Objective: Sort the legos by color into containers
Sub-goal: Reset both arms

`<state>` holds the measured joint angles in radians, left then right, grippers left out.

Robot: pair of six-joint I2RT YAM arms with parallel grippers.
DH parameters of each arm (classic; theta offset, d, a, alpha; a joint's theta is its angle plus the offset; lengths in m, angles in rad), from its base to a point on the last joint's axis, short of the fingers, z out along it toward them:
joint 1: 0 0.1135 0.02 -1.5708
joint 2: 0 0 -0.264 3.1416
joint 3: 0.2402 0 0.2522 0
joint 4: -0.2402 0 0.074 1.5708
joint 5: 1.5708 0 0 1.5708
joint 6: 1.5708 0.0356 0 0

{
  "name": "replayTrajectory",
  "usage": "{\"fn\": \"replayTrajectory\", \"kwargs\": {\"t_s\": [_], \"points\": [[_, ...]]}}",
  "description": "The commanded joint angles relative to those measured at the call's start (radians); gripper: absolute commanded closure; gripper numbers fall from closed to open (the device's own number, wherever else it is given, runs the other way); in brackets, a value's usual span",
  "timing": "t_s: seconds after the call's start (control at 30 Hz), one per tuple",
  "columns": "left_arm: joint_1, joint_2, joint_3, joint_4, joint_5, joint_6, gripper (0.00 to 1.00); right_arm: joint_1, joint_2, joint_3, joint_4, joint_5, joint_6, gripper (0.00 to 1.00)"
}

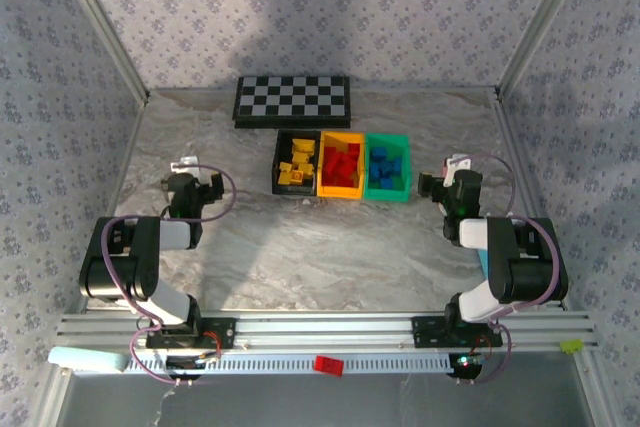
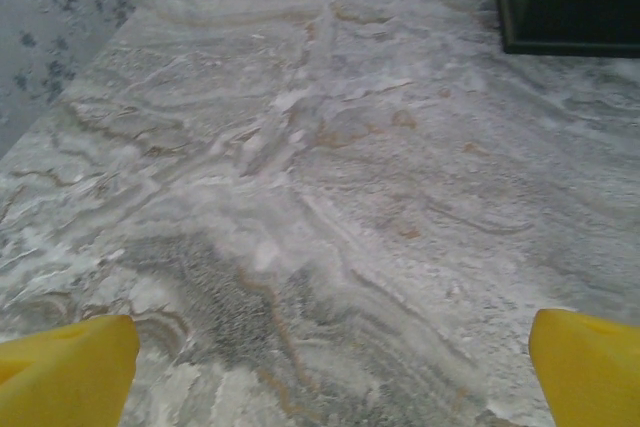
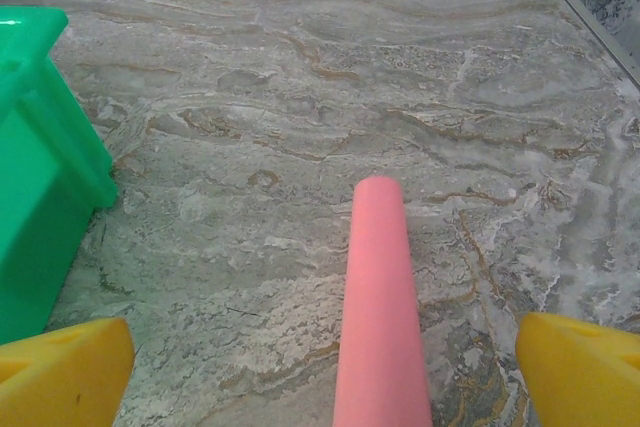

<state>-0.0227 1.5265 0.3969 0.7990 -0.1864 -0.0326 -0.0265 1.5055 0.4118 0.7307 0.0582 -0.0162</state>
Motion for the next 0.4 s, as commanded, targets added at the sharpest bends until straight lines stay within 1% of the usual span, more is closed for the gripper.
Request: {"fn": "replayTrajectory", "kwargs": {"t_s": [0.0,0.07,0.17,0.37], "points": [[0.007,0.006,0.003,0.04,0.083,0.026,0.0,-0.004,0.008,-0.007,0.024,-0.014,-0.009,0.0],[0.025,0.008,0.014,0.019,0.114,0.012,0.0,-0.004,0.008,-0.005,0.023,-0.014,-0.009,0.0],[0.026,0.008,0.014,0.017,0.117,0.011,0.0,-0.009,0.011,-0.005,0.023,-0.034,-0.012,0.0],[0.026,0.008,0.014,0.017,0.117,0.011,0.0,-0.009,0.011,-0.007,0.024,-0.034,-0.012,0.0]]}}
